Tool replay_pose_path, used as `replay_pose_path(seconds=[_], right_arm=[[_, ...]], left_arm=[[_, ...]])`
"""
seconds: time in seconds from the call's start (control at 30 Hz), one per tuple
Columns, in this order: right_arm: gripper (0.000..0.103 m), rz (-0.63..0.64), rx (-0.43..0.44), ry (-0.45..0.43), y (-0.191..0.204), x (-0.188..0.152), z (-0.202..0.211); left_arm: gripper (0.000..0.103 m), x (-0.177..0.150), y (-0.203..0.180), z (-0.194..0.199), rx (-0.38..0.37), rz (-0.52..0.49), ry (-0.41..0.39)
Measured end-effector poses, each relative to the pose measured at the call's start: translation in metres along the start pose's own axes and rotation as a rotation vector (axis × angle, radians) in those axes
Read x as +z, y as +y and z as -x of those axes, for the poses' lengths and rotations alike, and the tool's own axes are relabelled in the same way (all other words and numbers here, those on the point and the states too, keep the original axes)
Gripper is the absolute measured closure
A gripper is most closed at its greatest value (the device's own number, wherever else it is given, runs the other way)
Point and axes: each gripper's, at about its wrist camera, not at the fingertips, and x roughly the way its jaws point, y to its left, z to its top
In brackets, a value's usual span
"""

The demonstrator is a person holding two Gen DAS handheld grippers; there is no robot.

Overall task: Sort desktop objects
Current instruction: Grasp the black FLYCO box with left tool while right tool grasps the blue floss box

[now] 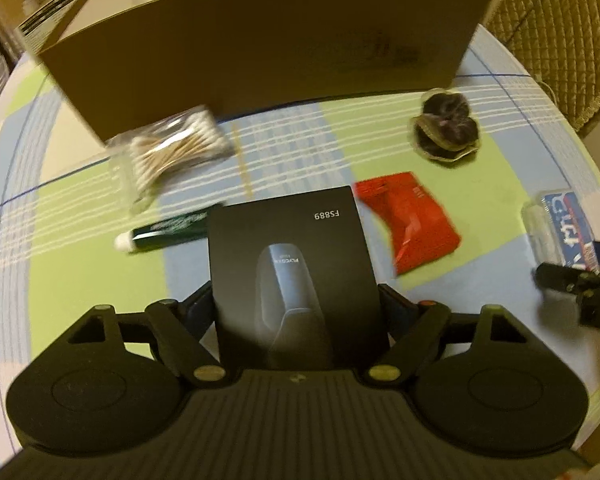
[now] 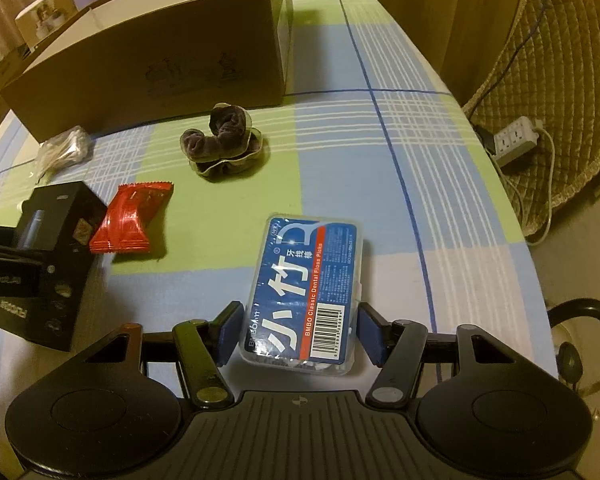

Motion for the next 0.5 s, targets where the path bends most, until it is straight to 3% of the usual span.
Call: replay_pose_path(seconds=[0.33,0.5], right_arm=[[0.045,0.06,0.008,0.01,0.011,-0.003,0.001],[0.045,0.047,-0.004,0.014,0.014,0.0,-0.002]], left_arm=[[0.026,-0.046,0.046,0.024,0.009,0.075,0.056],[0.026,-0.044,0.049,0.02,0.01,0.103,0.05]])
